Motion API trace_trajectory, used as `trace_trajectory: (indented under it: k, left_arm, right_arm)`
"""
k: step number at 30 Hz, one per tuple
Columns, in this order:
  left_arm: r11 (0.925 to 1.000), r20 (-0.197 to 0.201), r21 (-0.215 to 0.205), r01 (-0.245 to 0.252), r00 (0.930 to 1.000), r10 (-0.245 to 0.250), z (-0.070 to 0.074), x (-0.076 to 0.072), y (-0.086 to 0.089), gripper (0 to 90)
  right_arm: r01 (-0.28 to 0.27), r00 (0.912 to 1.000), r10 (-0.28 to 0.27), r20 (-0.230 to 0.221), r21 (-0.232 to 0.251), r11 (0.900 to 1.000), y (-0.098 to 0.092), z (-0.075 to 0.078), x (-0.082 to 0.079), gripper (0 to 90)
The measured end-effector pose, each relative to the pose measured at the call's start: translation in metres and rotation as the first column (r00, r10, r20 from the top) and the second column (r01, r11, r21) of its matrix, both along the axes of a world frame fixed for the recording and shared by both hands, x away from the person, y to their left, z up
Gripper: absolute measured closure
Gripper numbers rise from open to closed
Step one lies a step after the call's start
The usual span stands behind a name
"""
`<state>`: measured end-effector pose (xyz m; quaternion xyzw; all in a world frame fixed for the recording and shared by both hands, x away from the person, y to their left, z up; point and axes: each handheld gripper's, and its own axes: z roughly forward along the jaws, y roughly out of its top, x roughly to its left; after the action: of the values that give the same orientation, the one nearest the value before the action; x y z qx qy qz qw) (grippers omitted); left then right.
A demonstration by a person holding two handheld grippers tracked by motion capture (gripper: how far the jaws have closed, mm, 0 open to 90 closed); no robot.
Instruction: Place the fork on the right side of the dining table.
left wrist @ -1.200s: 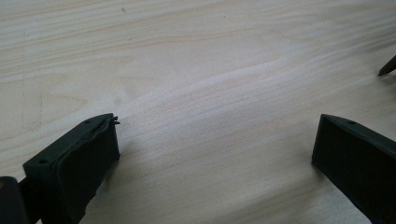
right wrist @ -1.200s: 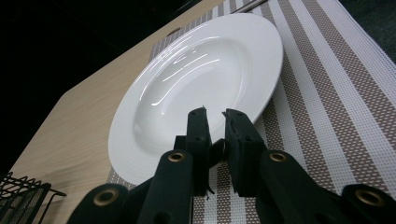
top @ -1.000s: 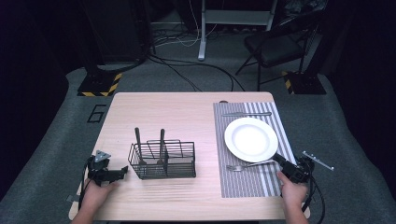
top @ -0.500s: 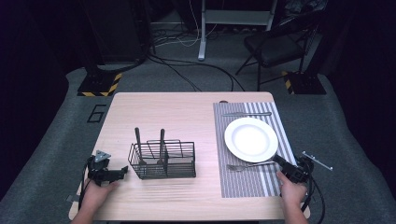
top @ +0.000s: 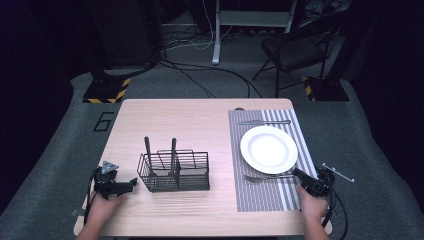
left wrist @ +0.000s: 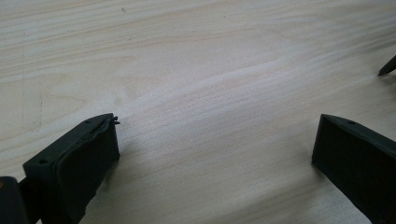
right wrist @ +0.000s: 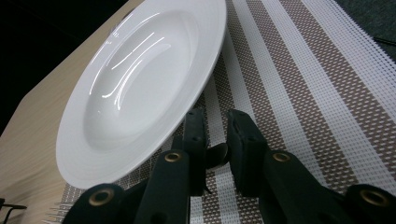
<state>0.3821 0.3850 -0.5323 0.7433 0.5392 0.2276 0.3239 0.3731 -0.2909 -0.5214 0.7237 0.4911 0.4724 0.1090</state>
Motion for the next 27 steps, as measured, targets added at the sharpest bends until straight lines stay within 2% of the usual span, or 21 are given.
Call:
trace_trajectory:
  k: [7,13,19,27]
  left_arm:
    - [1.0,-0.001,0.001,0.001,1.0,-0.001,0.0001,0.0,0.0001,0.2]
    - [1.0,-0.001,0.001,0.001,1.0,-0.001,0.0001,0.0,0.0001,0.1]
    - [1.0,-0.001,0.001,0.001,1.0,-0.001,0.0001,0.0,0.0001,0.1]
    - [1.0,-0.005,0.002,0.004,1.0,-0.004,0.0004,0.0,0.0003,0.2]
  right_arm:
    - [0.001,1.0,-0.002,-0.009,-0.039,0.999,0.0014,-0.0004,-0.0001,77.8]
    - [0.004,0.9999,-0.004,-0.013,-0.05,0.999,0.0012,-0.001,0.0001,77.7]
    - [0.006,0.9999,-0.008,-0.014,-0.111,0.994,0.0018,0.001,-0.0011,77.2]
    - [0.031,0.9994,-0.028,0.021,-0.137,0.99,-0.0008,0.0056,-0.0049,72.5]
